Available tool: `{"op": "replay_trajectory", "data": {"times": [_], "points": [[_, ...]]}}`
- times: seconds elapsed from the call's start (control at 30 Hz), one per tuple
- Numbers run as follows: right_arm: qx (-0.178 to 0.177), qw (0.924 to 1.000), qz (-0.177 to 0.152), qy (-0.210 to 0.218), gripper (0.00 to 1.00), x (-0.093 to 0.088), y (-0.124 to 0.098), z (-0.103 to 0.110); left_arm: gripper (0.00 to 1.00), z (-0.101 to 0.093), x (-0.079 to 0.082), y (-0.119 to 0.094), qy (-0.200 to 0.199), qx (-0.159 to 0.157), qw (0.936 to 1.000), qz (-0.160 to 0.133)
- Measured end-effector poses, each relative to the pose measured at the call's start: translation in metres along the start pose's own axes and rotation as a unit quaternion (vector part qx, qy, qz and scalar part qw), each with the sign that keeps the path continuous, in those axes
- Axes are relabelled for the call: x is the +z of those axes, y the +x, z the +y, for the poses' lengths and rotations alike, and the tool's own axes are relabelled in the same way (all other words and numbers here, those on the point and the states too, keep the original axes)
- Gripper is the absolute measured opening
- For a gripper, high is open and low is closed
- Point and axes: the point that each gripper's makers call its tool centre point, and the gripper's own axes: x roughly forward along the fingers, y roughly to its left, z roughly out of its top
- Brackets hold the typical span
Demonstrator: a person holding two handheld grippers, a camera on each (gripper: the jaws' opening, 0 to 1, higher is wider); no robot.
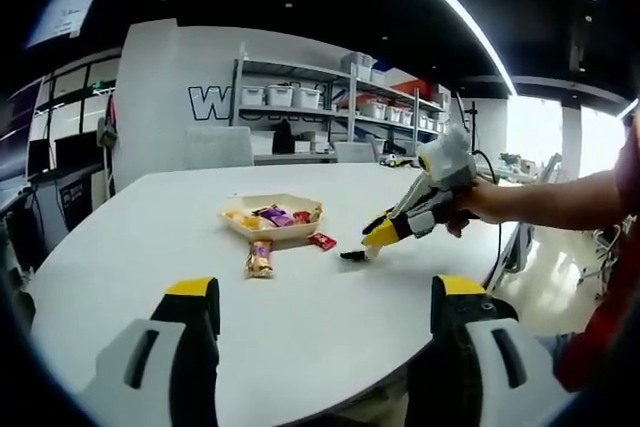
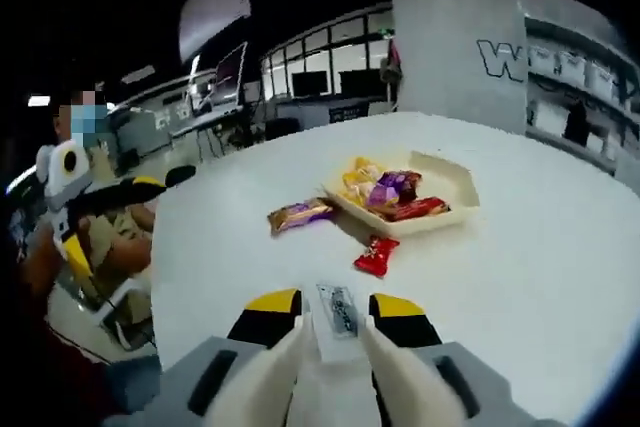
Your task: Place the target food into the container with the food tongs after gripping and lifting it, then release it inside without dropping or visibly crushing the food.
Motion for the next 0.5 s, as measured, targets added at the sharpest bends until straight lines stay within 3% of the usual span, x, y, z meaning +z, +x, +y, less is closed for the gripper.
{"op": "replay_trajectory", "data": {"times": [0.13,0.27,0.43,0.5], "points": [[-0.014,0.9976,-0.030,0.060,0.21,0.009,-0.005,-0.017,0.85,-0.002,-0.001,0.001,0.001,-0.003,1.0000,0.002],[-0.022,0.9936,-0.037,0.104,0.21,0.011,-0.013,-0.027,0.84,-0.003,-0.001,0.001,0.002,-0.004,1.0000,0.004],[-0.030,0.9767,-0.064,0.203,0.21,0.019,-0.020,-0.046,0.84,-0.003,0.001,0.002,0.002,-0.004,1.0000,0.003],[-0.040,0.9741,-0.072,0.211,0.21,0.020,-0.024,-0.058,0.84,-0.004,0.000,0.001,0.003,-0.005,1.0000,0.003]]}}
